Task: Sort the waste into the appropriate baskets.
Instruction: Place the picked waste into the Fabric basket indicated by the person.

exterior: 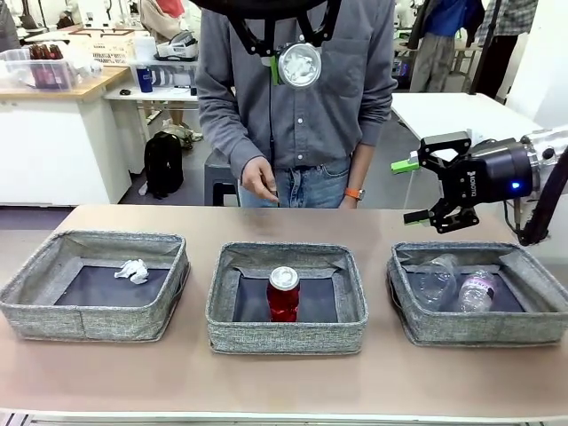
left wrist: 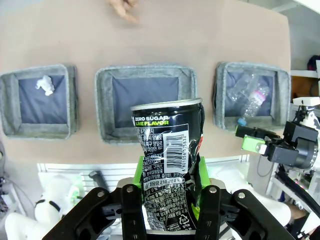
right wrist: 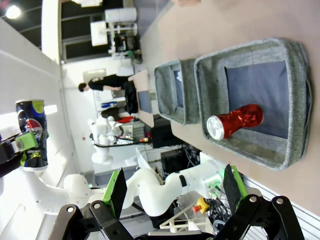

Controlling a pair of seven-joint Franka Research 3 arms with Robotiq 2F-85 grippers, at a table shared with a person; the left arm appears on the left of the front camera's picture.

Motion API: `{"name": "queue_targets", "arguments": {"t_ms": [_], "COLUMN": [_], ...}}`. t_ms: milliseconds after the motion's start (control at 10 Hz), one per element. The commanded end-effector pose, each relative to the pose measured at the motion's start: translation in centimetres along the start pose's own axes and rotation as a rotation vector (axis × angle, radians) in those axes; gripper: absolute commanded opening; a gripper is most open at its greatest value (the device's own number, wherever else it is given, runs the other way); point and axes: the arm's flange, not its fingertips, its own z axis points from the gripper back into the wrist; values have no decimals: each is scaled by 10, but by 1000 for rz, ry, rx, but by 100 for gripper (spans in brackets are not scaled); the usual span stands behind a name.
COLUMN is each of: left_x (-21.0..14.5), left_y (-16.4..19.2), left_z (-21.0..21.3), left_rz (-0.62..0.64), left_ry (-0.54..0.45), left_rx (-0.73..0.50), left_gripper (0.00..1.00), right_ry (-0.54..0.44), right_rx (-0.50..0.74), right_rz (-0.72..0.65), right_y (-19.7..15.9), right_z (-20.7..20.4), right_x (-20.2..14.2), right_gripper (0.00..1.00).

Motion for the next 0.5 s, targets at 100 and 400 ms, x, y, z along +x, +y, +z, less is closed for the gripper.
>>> {"name": "queue_targets", "arguments": {"t_ms": [100, 400], "left_x": [-1, -1], "left_y": [1, 1], "left_z": [3, 3], "left_rz": [-4, -4], "left_ry": [6, 6], "left_rx": [-6, -6], "left_gripper": [41, 41], "right_ry": [7, 7], "right_rx": [-7, -7], "right_rz": [-16, -16], "right_y": [3, 3], "right_z": [2, 2], "right_x": [0, 0], "right_gripper": [100, 100]}}
